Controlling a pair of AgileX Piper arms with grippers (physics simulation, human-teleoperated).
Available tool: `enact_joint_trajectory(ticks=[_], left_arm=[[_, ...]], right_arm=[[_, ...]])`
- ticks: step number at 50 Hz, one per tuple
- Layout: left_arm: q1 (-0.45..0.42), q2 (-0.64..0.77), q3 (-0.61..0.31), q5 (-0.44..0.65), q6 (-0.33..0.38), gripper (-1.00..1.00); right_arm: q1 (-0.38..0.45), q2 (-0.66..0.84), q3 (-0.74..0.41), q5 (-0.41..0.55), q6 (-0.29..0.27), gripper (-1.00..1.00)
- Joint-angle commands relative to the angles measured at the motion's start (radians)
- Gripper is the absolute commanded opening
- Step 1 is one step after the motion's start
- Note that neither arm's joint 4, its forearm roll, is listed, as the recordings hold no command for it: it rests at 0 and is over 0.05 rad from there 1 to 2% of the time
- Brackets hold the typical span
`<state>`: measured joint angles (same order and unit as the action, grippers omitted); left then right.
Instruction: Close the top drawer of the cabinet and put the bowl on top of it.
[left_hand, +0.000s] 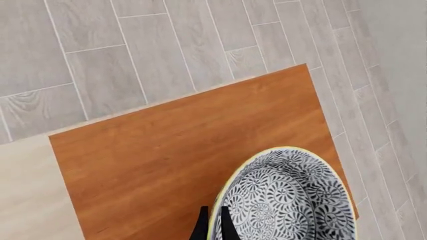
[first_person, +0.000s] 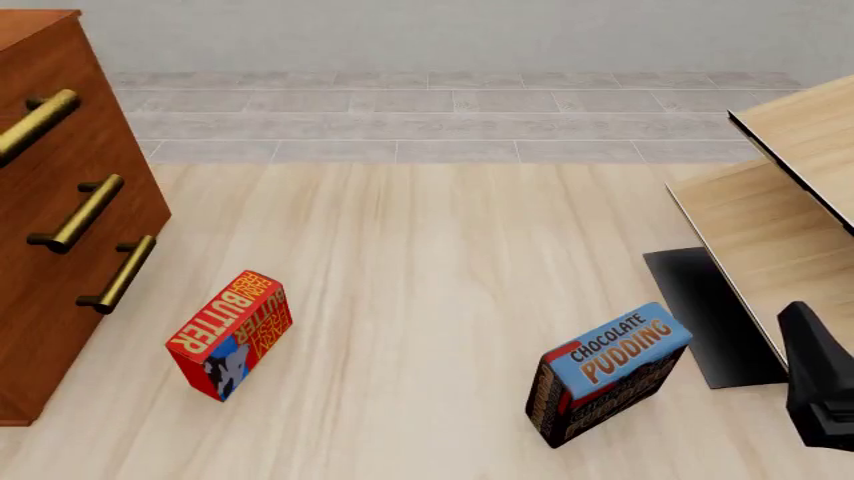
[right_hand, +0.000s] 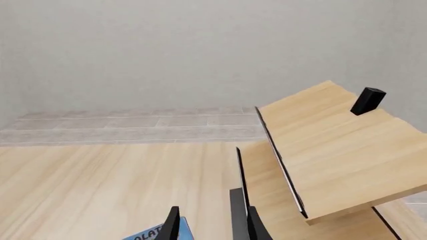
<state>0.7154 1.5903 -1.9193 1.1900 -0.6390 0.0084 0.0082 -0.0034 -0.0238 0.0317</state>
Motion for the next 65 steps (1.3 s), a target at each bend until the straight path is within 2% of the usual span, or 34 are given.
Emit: enact_joint_trajectory(ticks=[1,14,18,21,22,24,25,27,29,30,38,42,50,58,65], left_arm=[[0.019,0.000,0.028,-0.007,0.008,-1.00],[0.019,-0.004,0.038,-0.008,0.006,-1.00],[0.042,-0.009,0.027,-0.009,0.016,-1.00],[0.063,-0.024,0.045,-0.019,-0.004,-1.00],[0.058,-0.027,0.039,-0.022,-0.008,1.00],[0.040,-0.035,0.045,-0.036,-0.017,1.00],[0.067,-0.038,0.052,-0.035,-0.014,1.00],[0.035,-0.041,0.060,-0.046,-0.023,1.00],[0.062,-0.030,0.040,-0.032,-0.016,1.00],[0.042,-0.027,0.032,-0.033,-0.019,1.00],[0.068,-0.029,0.033,-0.034,-0.015,1.00],[0.063,0.009,-0.035,-0.022,-0.011,1.00],[0.066,0.023,-0.082,-0.012,-0.020,1.00],[0.036,-0.041,-0.043,-0.005,-0.036,1.00],[0.035,-0.068,-0.046,0.013,-0.038,1.00]], right_arm=[[-0.002,-0.002,0.002,-0.001,0.000,1.00],[-0.004,-0.001,0.000,-0.001,0.003,1.00],[-0.003,-0.001,0.000,-0.003,0.003,1.00],[-0.003,0.000,0.001,-0.003,0.003,1.00],[-0.003,-0.001,0.001,-0.003,0.003,1.00],[-0.003,-0.001,0.002,-0.003,0.004,1.00],[-0.003,-0.001,0.001,-0.004,0.004,1.00],[-0.003,0.000,0.001,-0.004,0.003,1.00],[-0.002,0.000,0.001,-0.004,0.003,1.00],[-0.002,-0.001,0.001,-0.003,0.003,1.00],[-0.002,-0.001,0.001,-0.003,0.003,1.00],[-0.001,-0.001,0.001,-0.003,0.003,1.00],[-0.002,-0.001,0.001,-0.003,0.003,1.00],[0.001,-0.004,0.001,-0.002,-0.002,1.00],[0.002,-0.005,0.001,-0.001,-0.005,1.00]])
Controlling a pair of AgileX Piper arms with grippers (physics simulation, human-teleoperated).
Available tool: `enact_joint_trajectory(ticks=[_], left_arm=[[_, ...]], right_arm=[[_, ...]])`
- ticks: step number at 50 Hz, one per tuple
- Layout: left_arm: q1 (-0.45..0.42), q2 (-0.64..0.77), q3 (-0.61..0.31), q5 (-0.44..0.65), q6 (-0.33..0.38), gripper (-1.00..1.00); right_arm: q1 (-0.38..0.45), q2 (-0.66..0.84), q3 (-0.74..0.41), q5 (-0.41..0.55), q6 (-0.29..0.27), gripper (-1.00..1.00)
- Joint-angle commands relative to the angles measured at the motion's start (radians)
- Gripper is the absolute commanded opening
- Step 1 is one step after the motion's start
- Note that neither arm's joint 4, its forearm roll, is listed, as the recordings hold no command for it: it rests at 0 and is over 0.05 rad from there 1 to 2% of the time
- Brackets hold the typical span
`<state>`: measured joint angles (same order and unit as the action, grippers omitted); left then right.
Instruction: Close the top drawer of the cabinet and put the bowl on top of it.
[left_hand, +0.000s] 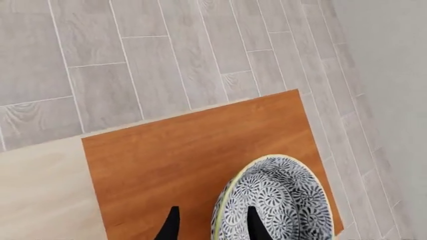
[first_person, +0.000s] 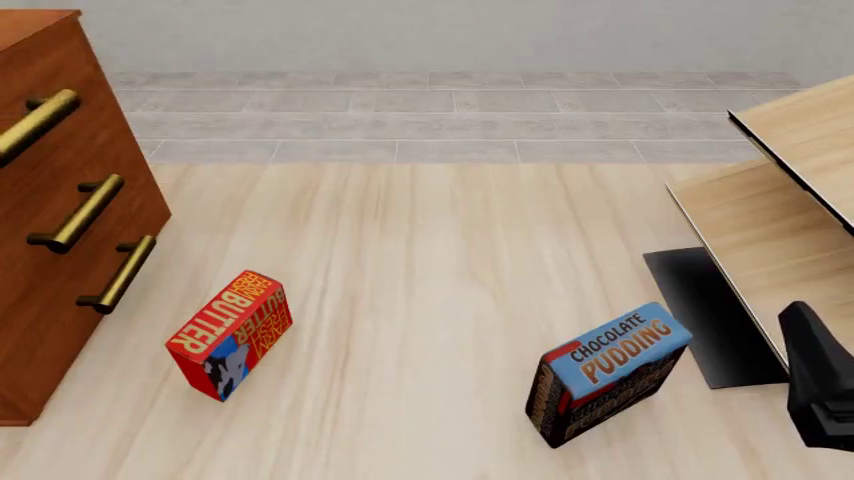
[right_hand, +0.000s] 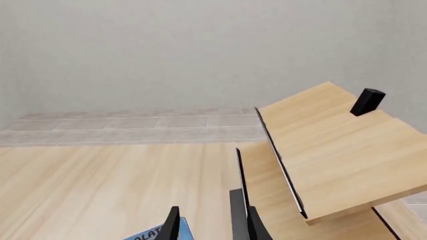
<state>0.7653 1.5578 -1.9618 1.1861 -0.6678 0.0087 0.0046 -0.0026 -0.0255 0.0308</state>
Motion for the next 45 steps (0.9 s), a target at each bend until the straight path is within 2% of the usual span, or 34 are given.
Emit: enact_joint_trajectory(ticks=[1,26,28,38,45], left_arm=[[-0.009,-0.042,-0.011,0.022,-0.010,1.00],[-0.055,-0.130,-0.051,0.034,-0.055,1.00],[-0.035,-0.135,-0.051,0.034,-0.059,1.00],[-0.065,-0.175,-0.047,0.034,-0.073,1.00],[-0.055,-0.201,-0.057,0.034,-0.083,1.00]], right_arm=[[0.002,-0.001,0.000,0.001,-0.005,1.00],[0.009,-0.002,0.000,0.004,-0.015,1.00],[0.009,-0.002,-0.002,0.005,-0.016,1.00],[0.008,-0.003,0.000,0.003,-0.017,1.00],[0.006,-0.003,-0.001,0.002,-0.015,1.00]])
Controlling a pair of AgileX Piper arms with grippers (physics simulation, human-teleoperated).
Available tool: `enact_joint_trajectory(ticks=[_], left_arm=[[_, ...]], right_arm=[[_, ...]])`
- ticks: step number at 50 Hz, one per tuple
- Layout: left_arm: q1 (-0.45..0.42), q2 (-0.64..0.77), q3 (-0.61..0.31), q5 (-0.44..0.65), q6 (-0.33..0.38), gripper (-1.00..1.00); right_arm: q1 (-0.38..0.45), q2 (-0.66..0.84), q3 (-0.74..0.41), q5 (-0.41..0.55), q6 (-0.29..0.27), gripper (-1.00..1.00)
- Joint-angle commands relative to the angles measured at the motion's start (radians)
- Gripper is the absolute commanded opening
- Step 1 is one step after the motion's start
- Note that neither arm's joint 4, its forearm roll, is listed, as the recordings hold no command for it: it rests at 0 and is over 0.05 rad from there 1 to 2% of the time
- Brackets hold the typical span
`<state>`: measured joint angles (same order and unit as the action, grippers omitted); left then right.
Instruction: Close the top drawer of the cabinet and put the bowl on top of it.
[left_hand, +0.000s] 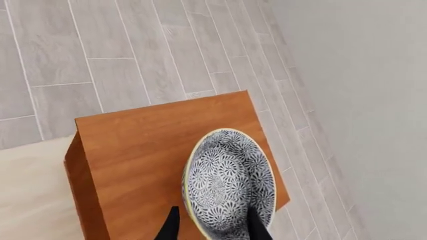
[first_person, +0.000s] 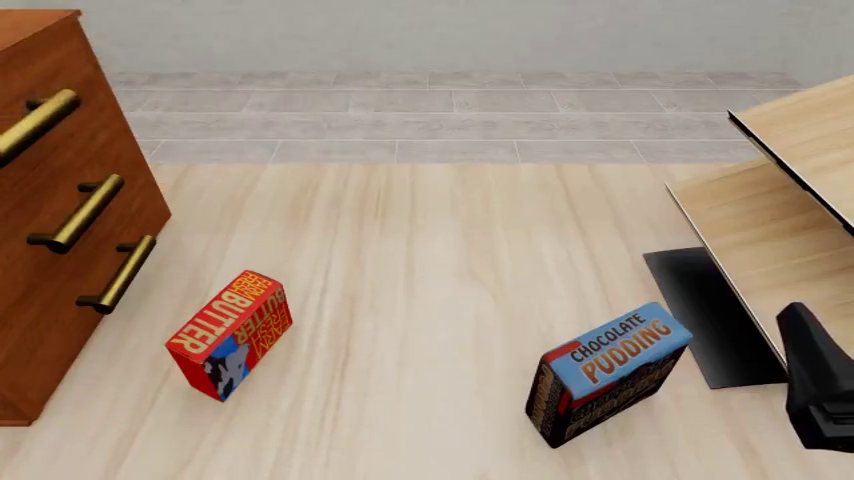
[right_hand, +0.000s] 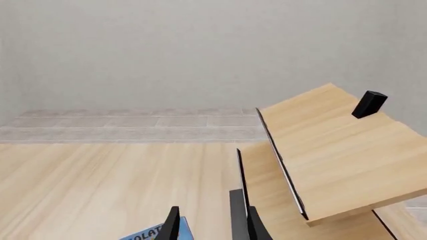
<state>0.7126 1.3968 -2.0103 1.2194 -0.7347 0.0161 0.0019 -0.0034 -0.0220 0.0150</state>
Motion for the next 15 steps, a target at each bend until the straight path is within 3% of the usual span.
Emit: enact_joint_trajectory(ticks=[1,15], left_arm=[[-0.002,-0.040,-0.008,0.001,-0.016,1.00],[-0.019,-0.082,-0.025,0.001,-0.031,1.00]], right_arm=[[-0.002,-0.001,0.000,-0.001,0.001,1.00],[-0.005,-0.001,0.000,-0.003,0.007,1.00]])
